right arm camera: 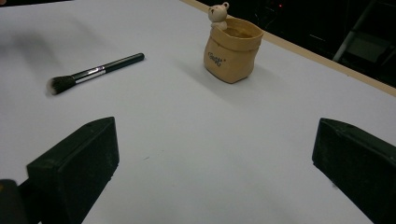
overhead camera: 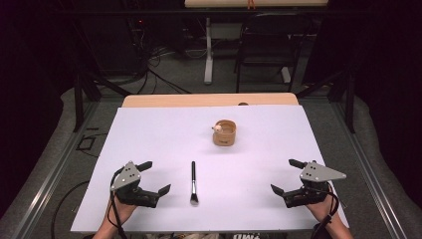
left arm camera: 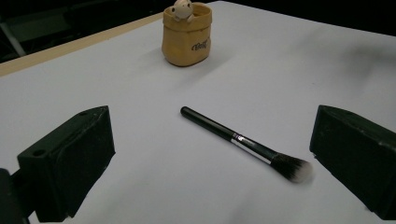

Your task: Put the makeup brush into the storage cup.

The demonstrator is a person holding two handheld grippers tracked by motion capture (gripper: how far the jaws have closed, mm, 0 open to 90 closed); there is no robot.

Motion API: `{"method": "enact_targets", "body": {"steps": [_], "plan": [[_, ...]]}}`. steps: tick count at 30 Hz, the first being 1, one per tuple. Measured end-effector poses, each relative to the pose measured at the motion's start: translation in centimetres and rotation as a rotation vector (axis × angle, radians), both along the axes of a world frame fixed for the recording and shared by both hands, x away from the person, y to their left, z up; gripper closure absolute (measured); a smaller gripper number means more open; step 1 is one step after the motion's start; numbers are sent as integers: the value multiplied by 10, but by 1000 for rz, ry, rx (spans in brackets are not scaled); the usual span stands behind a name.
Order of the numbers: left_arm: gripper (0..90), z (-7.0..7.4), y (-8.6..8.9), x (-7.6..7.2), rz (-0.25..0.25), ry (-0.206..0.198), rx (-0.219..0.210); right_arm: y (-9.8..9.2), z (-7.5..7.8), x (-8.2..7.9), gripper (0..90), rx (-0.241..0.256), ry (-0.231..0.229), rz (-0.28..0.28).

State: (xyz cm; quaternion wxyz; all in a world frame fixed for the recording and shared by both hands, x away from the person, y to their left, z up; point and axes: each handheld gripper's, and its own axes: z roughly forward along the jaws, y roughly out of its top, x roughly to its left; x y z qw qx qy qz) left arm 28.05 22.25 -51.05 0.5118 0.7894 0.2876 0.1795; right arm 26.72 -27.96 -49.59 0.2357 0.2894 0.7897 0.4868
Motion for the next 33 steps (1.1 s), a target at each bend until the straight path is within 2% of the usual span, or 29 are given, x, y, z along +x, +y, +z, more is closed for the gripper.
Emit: {"method": "enact_targets", "body": {"steps": [7,17,24,27,33], "plan": [[1,1,-8,1,4,-2,3,0,0,0,0,0,1,-3],[1,2,-22,3,22,19,21,0,0,0,0,-2,1,-4],[4,3,-31,6,33,48,38,0,-1,0,0,-4,3,-3],[4,2,-35,7,42,67,33,1,-1,0,0,-2,4,-2],[4,2,-44,9,38,78,41,1,-1,1,0,-2,4,-2]]}}
